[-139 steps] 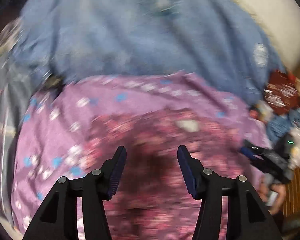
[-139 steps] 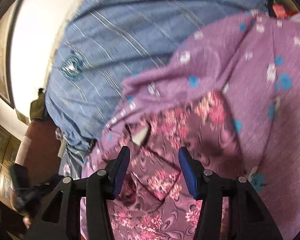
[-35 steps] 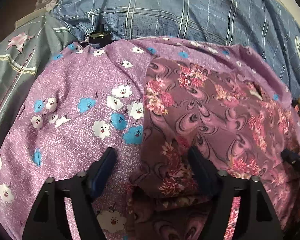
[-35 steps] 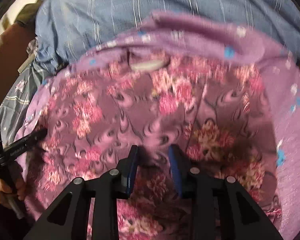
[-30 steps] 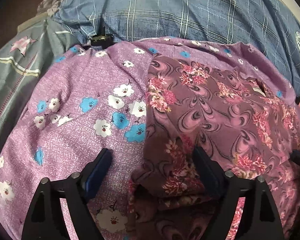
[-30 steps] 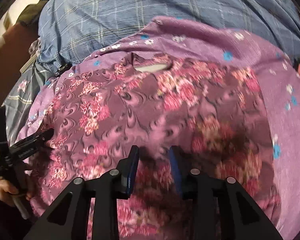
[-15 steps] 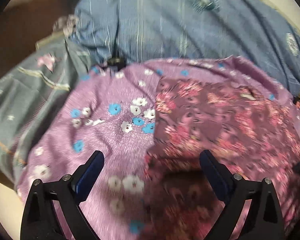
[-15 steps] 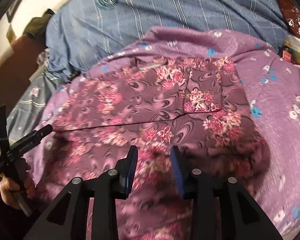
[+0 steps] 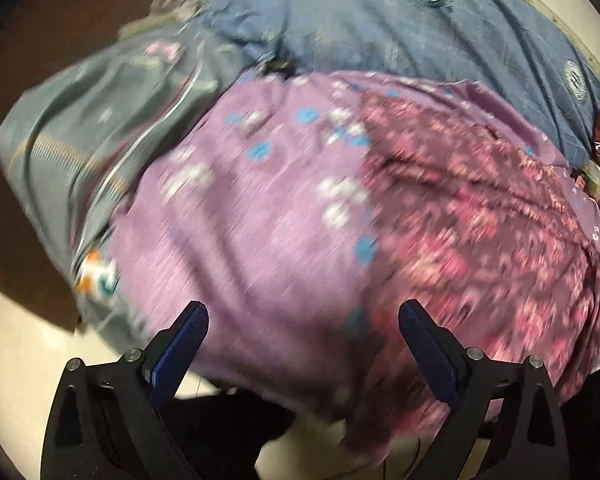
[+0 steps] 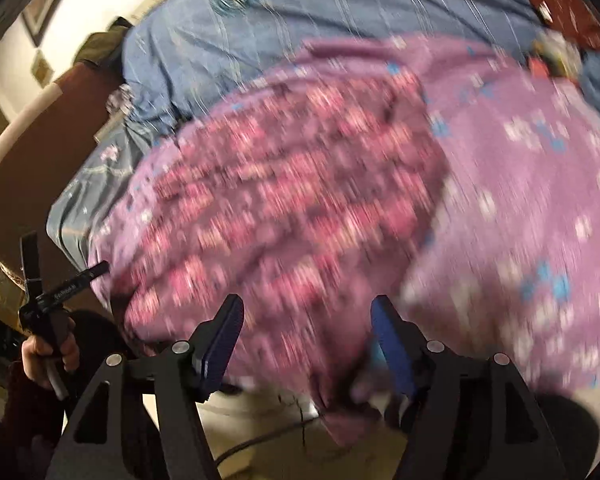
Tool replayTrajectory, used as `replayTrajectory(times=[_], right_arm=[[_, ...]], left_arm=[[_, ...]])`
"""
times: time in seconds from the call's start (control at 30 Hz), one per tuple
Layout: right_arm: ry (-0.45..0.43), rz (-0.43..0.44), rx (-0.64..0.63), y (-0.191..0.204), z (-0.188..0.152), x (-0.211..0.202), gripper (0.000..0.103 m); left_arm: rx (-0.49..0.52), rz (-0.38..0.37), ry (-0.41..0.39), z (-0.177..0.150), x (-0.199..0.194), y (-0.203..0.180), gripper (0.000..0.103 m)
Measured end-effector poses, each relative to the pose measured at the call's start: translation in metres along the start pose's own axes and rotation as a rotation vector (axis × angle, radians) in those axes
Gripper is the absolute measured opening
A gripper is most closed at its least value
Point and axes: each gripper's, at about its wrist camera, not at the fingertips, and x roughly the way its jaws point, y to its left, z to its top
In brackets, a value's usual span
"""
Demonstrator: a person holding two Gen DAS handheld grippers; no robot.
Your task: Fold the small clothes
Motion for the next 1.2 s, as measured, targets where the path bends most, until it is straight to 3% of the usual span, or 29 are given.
replayTrajectory(times=[0.13, 0.23, 0.33, 0.4, 0.5, 0.53, 0.57, 0.6, 0.67, 0.87, 0.93, 1.0, 1.07, 1.2], right_arm=[[0.126, -0.052, 0.074, -0.02, -0.032, 0.013, 0.069], [0.19, -0.02, 0.115, -0.024, -0.051, 0.031, 0.07], [0.252, 0.008, 0.073, -0.009, -0.066, 0.05, 0.069], [0.265, -0.024, 0.023, 0.001, -0.071, 0.062, 0.069], [0.271, -0.084, 0.028, 0.004, -0.077, 0.088, 0.067], [0.31, -0.098, 0.026, 0.004, -0.08, 0.097, 0.061], [0.36, -0.106, 0.035, 0.003, -0.083, 0.106, 0.028], [0.38, -0.097, 0.048, 0.003, -0.086, 0.111, 0.005], [0.35, -0.083, 0.032, 0.004, -0.088, 0.106, 0.005], [0.307, 0.043, -0.039, 0.021, -0.075, 0.063, 0.004], [0.28, 0.093, -0.054, 0.027, -0.07, 0.044, 0.004], [0.248, 0.141, -0.061, 0.032, -0.062, 0.028, 0.004], [0.216, 0.188, -0.059, 0.035, -0.053, 0.013, 0.004], [0.128, 0.267, -0.067, 0.035, -0.039, -0.021, 0.004]], left_arm=[[-0.049, -0.013, 0.064, -0.016, -0.008, 0.026, 0.096], [-0.048, -0.035, 0.11, -0.02, -0.011, 0.027, 0.096], [-0.019, -0.076, 0.135, -0.023, -0.021, 0.017, 0.096], [-0.018, -0.113, 0.16, -0.027, -0.022, 0.012, 0.096], [-0.011, -0.083, 0.169, -0.027, -0.017, 0.011, 0.096], [-0.024, -0.08, 0.188, -0.027, -0.012, 0.011, 0.096], [-0.037, -0.096, 0.21, -0.028, -0.009, 0.011, 0.096], [-0.046, -0.12, 0.232, -0.029, -0.004, 0.009, 0.096], [-0.04, -0.14, 0.259, -0.035, 0.003, 0.002, 0.096], [0.039, -0.096, 0.339, -0.051, 0.043, -0.022, 0.095], [0.028, -0.103, 0.368, -0.055, 0.058, -0.024, 0.085], [-0.002, -0.138, 0.387, -0.057, 0.069, -0.022, 0.045], [-0.057, -0.211, 0.407, -0.058, 0.075, -0.013, 0.016], [-0.061, -0.253, 0.379, -0.051, 0.069, -0.005, 0.005]])
